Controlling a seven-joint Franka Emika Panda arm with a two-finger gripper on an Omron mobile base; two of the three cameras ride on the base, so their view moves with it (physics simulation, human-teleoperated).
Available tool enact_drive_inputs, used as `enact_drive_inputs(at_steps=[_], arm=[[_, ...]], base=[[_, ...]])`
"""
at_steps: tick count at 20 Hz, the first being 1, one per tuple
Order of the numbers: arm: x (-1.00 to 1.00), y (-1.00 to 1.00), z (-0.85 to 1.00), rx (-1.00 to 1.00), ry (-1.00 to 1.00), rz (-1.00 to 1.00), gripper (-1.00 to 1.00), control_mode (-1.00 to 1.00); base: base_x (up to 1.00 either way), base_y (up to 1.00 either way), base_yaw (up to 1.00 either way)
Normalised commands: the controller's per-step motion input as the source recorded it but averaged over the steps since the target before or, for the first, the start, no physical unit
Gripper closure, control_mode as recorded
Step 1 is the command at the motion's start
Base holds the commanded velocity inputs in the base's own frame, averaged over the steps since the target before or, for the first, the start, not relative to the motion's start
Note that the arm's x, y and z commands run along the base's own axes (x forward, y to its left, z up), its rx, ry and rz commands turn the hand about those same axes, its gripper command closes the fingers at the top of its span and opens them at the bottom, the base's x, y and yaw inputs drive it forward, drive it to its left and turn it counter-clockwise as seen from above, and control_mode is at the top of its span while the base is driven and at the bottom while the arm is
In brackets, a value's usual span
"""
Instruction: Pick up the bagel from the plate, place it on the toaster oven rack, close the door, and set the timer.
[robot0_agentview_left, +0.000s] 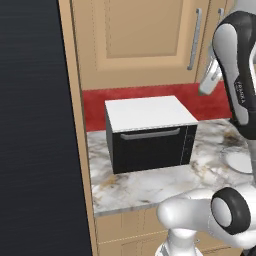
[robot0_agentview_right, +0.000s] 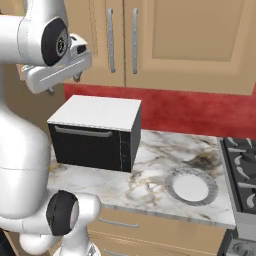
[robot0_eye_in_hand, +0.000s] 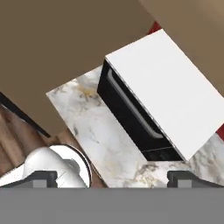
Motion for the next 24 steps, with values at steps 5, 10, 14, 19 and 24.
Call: enact_drive_inputs(at_steps=[5,10,14,19,24], arm=[[-0.1,-0.04,-1.0,-0.28,-0.27,-0.4,-1.0,-1.0],[0.13,-0.2,-0.74,-0.07,-0.09,-0.48,-1.0,-1.0],[0.3,-0.47,-0.33,0.14,0.02,-0.31,-1.0,-1.0],[0.16,-0.52,-0.22,0.29,0.09,-0.13,-1.0,-1.0],[0.39,-0.2,-0.29,0.17,0.17,-0.01,-1.0,-1.0]], base=[[0.0,0.0,0.0],[0.0,0.0,0.0],[0.0,0.0,0.0],[0.0,0.0,0.0],[0.0,0.0,0.0]])
